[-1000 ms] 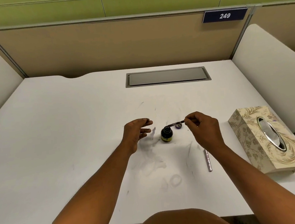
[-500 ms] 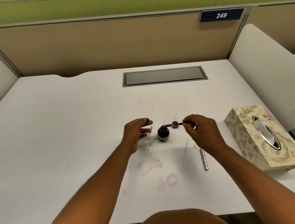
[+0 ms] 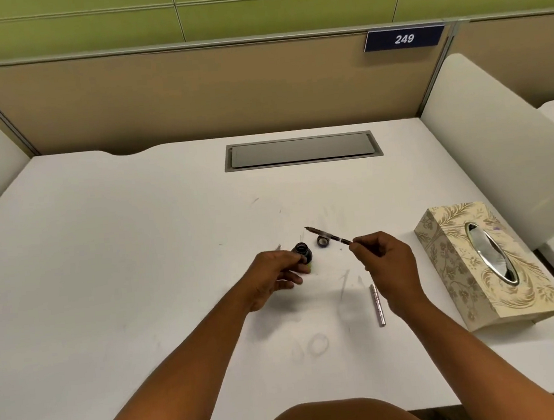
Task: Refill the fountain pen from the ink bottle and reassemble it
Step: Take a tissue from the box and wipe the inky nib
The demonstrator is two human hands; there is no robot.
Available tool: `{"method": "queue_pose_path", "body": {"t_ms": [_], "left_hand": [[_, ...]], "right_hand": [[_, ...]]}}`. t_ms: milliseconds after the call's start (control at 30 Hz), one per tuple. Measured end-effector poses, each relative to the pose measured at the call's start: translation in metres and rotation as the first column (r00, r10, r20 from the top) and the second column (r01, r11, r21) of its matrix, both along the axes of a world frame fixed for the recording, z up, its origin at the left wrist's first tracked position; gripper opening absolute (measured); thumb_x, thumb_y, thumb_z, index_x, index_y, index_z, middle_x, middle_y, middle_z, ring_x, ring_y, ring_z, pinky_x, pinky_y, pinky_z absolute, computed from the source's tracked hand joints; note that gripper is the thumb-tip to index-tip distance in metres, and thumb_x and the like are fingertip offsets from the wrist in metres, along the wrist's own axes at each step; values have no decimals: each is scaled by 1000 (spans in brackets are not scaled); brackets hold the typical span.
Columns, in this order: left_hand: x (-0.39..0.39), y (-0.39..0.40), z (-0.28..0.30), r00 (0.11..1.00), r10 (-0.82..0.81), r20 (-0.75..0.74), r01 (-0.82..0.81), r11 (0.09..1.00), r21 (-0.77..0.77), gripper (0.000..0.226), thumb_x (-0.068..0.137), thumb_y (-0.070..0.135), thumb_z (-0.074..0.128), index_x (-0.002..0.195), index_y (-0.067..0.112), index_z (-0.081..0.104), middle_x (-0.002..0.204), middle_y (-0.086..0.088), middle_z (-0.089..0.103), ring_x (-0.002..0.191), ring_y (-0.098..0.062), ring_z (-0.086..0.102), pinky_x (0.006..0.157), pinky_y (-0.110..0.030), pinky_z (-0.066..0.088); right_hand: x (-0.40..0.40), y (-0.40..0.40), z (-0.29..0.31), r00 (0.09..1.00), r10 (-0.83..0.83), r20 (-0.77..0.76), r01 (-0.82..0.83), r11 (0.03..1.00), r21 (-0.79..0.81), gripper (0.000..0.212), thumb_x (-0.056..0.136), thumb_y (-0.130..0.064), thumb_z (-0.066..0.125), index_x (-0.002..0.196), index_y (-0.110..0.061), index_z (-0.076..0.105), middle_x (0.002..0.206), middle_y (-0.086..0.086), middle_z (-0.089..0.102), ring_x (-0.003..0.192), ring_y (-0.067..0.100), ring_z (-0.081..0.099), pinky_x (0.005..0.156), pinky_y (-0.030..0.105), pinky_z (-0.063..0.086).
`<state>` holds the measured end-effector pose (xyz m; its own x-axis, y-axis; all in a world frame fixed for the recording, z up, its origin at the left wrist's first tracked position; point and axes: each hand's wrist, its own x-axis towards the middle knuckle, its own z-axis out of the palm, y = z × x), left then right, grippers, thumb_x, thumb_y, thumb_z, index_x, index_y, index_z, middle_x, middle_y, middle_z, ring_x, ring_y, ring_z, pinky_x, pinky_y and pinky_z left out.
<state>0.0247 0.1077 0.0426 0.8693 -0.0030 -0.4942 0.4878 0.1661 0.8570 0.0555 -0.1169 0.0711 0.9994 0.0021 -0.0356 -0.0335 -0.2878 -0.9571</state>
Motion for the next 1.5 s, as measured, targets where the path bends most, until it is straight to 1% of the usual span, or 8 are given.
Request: {"method": "queue_pose_path", "body": {"t_ms": [100,233,333,467,867,1233,1400,1500], "left_hand": [[2,-23,5,1000,-10,2,11,998,-67,22,98,24,56,107,10,71,105,-8,77,74,-15,70,66,-24,51],[10,-46,17,999,38,-12,-40,962,-270,31,99,24,53,122,9,66,117,-6,75,98,-20,73,80,-29,53],[17,-58,26,999,43,-12,-45,928,-370,33,99,22,52,124,5,65,121,-9,73,112,-26,69,90,-35,54],[24,-70,34,1000,14,5,-11,924,-382,30,99,21,53,120,6,69,122,-10,72,114,-24,69,99,-38,51],[40,-90,28,997,69,39,-54,953,-298,23,99,25,58,107,9,72,116,-11,75,110,-26,70,93,-36,52],[56,-100,23,995,92,-36,-98,948,-303,22,98,23,58,105,7,72,112,-13,76,110,-28,70,90,-34,54],[62,-107,20,997,65,-48,-76,949,-305,22,97,22,58,104,7,72,112,-13,76,106,-27,72,88,-33,54],[65,-111,18,998,45,-49,-57,951,-303,22,97,23,58,105,7,72,112,-13,76,105,-26,72,87,-33,54]], "right_hand": [[-2,3,2,987,-48,-156,86,965,248,8,83,-12,74,91,-10,73,87,5,74,78,15,66,67,29,49],[-7,3,6,953,-37,-299,164,897,411,17,81,-12,76,97,-7,72,95,8,73,84,17,66,73,31,49],[-10,2,8,941,-41,-336,193,882,431,13,82,-14,76,94,-9,73,90,6,72,85,18,66,74,32,49],[-12,-2,7,941,-47,-334,196,883,426,13,82,-17,76,93,-10,74,88,6,72,86,19,67,73,33,48],[-9,-13,6,946,-44,-322,165,918,359,10,83,-22,76,91,-15,75,86,3,74,83,18,68,69,31,48],[23,-58,3,967,-75,-244,123,974,188,6,90,-17,68,91,-18,74,89,7,73,72,14,63,65,29,47],[42,-93,12,991,-131,-38,126,985,-122,7,88,-20,68,87,-24,73,84,-7,72,78,14,68,72,29,49],[51,-118,21,986,-145,86,167,906,-389,10,90,-23,65,94,-20,73,88,-7,71,80,14,65,74,26,42]]}}
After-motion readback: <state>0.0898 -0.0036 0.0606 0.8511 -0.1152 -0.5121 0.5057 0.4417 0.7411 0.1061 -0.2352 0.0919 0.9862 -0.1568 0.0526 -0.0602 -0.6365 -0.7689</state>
